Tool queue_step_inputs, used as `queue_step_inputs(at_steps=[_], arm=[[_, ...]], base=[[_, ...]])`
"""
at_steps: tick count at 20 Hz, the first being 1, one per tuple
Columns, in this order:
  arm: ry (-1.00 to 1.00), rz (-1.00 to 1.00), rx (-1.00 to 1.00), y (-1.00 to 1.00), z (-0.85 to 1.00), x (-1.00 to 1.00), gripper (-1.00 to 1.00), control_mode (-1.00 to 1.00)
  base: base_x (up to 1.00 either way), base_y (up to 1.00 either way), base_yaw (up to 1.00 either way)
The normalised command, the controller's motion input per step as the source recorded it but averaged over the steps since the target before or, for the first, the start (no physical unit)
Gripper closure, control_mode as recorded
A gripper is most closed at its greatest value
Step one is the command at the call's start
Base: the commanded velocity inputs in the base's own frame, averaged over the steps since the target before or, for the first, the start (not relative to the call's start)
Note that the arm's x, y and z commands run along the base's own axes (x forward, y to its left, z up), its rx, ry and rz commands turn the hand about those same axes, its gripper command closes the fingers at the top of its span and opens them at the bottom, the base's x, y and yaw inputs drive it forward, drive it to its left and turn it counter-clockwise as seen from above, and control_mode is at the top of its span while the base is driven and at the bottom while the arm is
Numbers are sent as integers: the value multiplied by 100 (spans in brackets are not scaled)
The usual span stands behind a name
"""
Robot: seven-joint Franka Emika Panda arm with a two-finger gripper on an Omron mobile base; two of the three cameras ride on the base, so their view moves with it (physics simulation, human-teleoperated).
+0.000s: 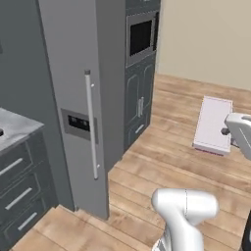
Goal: The ice cube tray has been filled with water. Take the tray and place it in the freezer to make ice. Close the freezer door after placing the tray.
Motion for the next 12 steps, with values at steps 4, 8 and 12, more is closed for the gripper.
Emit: queue_step_inputs(at_steps=[4,8,12], arm=[[0,0,0,0,0,0,100,100],[0,0,0,0,0,0,100,100],[0,0,0,0,0,0,100,100]], base=[[100,21,-37],[87,-18,-24],[74,-36,-10]])
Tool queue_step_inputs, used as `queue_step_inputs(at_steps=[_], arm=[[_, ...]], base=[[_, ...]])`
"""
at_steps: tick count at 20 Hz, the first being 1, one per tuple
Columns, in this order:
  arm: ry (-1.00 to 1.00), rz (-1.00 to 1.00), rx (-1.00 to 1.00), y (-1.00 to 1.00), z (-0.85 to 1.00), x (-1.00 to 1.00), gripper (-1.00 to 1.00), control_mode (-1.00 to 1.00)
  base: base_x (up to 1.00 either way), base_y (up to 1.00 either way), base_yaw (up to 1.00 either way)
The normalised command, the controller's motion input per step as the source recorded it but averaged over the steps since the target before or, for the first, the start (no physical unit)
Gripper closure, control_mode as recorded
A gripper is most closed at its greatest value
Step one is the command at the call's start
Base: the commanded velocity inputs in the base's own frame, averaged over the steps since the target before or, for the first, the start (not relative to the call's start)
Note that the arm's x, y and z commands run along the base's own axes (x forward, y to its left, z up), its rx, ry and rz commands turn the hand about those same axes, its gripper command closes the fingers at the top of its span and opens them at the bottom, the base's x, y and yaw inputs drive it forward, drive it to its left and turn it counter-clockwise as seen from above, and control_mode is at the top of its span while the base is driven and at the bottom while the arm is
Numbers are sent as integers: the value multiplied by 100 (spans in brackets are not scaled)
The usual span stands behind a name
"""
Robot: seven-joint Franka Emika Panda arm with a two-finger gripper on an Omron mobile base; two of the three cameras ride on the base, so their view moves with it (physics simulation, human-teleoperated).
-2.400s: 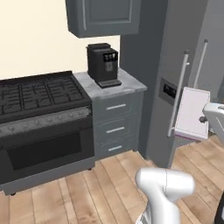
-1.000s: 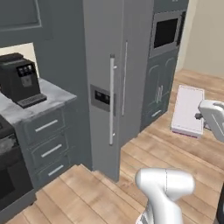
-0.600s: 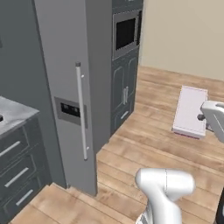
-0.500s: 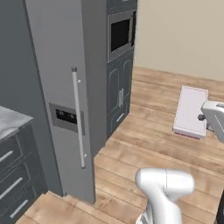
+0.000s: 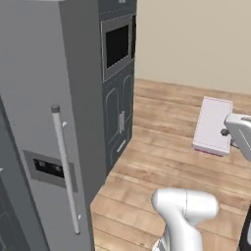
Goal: The ice cube tray has been filled with water. Take the tray and place it in the freezer to make ice. Close the freezer door after placing the tray.
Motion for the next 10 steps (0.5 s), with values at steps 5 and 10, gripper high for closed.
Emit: queue_step_inputs(at_steps=[5,10], arm=[[0,0,0,0,0,0,100,100],[0,0,0,0,0,0,100,100]], base=[[30,-100,5],[46,-98,45]])
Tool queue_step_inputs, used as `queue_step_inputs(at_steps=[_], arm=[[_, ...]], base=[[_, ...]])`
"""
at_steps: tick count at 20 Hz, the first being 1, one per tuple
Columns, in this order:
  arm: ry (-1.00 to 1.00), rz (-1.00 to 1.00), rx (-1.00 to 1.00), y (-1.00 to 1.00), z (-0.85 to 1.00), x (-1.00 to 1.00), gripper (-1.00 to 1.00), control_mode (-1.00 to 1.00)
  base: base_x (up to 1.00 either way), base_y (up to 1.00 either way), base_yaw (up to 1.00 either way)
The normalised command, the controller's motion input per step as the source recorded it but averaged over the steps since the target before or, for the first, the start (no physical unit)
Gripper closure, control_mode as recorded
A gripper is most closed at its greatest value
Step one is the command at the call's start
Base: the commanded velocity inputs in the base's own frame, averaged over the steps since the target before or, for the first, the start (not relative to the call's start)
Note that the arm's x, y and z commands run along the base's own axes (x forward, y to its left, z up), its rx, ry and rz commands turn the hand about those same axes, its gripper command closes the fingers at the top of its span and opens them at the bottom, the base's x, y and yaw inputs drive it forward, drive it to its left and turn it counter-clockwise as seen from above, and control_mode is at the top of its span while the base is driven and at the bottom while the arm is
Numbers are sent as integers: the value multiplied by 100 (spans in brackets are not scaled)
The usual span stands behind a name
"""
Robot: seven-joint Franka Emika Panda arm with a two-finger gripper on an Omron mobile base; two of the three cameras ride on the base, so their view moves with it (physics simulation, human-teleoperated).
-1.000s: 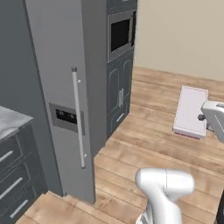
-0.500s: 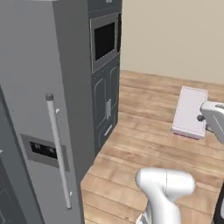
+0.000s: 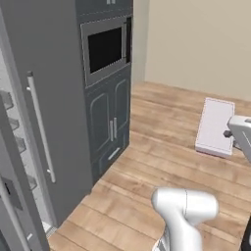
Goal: The ice cube tray has been filled with water. Take the tray and place it in the freezer to make ice. Close the freezer door after placing the tray.
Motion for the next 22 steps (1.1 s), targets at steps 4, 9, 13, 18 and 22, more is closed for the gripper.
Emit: queue_step_inputs(at_steps=[4,9,13,18,22], arm=[[0,0,0,0,0,0,100,100],[0,0,0,0,0,0,100,100],[0,0,0,0,0,0,100,100],[0,0,0,0,0,0,100,100],[0,0,0,0,0,0,100,100]], base=[[89,-84,53],[100,-48,35],[83,-42,74],[51,-17,89],[59,-2,91]])
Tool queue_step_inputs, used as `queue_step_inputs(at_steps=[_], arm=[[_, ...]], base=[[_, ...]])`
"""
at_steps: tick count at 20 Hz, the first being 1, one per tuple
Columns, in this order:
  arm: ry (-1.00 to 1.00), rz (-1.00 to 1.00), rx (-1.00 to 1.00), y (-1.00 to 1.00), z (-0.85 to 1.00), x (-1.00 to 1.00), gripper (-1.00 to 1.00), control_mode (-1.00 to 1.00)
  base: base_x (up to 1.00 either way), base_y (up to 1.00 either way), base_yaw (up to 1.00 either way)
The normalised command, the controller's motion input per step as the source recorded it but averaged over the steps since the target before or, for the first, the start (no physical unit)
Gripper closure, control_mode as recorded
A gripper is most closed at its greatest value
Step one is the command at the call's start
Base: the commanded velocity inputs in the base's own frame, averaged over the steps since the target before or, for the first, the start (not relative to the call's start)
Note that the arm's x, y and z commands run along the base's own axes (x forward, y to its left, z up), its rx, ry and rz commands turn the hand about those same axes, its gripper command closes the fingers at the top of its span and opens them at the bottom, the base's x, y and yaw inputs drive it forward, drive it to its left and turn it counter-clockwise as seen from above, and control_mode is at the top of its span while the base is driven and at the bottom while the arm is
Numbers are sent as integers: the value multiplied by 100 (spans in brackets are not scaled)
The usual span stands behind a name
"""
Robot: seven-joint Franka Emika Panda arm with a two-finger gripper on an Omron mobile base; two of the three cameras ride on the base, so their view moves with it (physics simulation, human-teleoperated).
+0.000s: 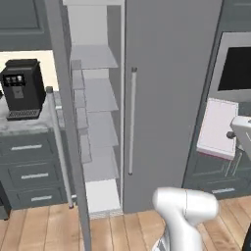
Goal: The ice cube tray has been filled with water. Take the tray and place it in the freezer to make ice. Close the freezer door after placing the tray.
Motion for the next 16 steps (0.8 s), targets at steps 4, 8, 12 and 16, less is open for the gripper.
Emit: queue_step_inputs(at_steps=[4,8,12,16], arm=[[0,0,0,0,0,0,100,100],[0,0,0,0,0,0,100,100],[0,0,0,0,0,0,100,100],[0,0,0,0,0,0,100,100]], base=[[51,-8,88],[34,-14,45],[18,0,1],[20,48,-15]])
